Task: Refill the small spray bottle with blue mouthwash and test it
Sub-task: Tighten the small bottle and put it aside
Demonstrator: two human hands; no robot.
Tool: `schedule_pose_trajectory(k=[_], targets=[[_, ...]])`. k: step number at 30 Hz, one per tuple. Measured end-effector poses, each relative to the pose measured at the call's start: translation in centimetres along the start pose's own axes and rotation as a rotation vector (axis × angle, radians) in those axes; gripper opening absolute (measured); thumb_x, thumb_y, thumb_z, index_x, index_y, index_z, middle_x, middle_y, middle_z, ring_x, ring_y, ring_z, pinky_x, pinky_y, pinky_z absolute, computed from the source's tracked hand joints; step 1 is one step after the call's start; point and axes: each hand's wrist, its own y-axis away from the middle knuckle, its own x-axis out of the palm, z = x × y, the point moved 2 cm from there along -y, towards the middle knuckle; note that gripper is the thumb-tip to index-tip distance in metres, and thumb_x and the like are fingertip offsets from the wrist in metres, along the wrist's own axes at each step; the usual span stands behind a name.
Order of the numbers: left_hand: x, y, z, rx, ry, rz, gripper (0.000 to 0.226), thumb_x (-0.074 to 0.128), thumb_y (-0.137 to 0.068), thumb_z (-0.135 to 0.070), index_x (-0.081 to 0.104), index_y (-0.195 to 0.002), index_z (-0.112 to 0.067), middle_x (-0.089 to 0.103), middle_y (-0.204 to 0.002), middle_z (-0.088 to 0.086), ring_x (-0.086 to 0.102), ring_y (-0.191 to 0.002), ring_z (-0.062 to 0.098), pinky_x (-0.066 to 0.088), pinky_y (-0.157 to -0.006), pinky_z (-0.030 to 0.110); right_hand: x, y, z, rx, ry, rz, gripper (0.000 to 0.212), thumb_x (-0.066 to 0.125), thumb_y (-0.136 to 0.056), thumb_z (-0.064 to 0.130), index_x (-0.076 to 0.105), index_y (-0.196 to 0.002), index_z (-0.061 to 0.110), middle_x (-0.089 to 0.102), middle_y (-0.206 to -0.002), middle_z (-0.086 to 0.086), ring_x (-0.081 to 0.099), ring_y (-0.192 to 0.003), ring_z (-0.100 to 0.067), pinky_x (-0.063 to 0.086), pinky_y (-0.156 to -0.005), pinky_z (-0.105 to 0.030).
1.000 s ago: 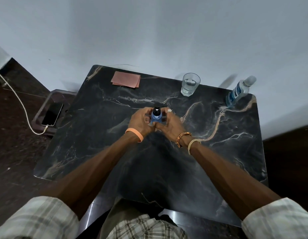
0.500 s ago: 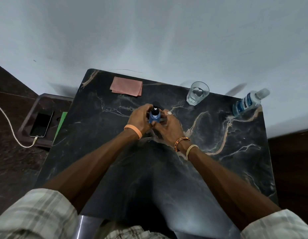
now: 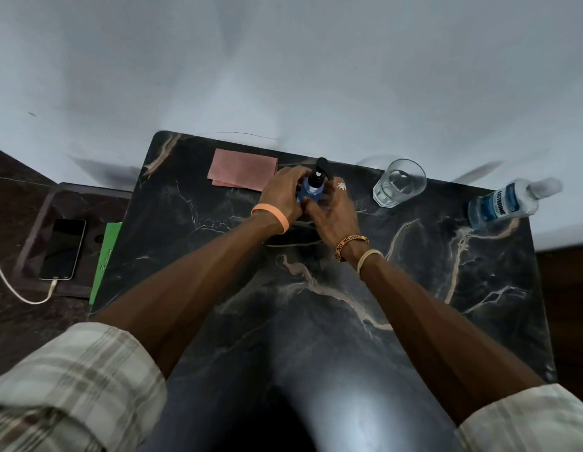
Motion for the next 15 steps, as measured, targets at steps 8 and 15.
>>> schedule_pose_trajectory(k=[8, 15], targets=[[0.7, -4.4, 1.6, -0.029, 0.037, -0.004, 0.027, 0.06, -0.082, -0.01, 0.062, -0.108, -0.014, 0.065, -0.104, 0.008, 0.061, -0.095, 0.025, 0.051, -0.084, 0.037, 0.9, -4.4, -0.3, 0.027, 0.069, -0.096, 0.039, 0.072, -0.083, 0.032, 0.051, -0.114, 0.021, 0.068, -0.106, 0.0, 0.067, -0.094, -0.02, 0.052, -0.079, -0.031], [1.1, -5.9, 2.2, -0.019, 0.027, -0.014, 0.03, 0.06, -0.084, -0.011, 0.06, -0.114, -0.015, 0.064, -0.107, 0.009, 0.059, -0.098, 0.026, 0.047, -0.083, 0.03, 1.3, -5.8, -0.4, 0.036, 0.088, -0.141, 0.04, 0.072, -0.085, 0.029, 0.05, -0.117, 0.018, 0.066, -0.105, 0.002, 0.065, -0.094, -0.019, 0.048, -0.077, -0.026]])
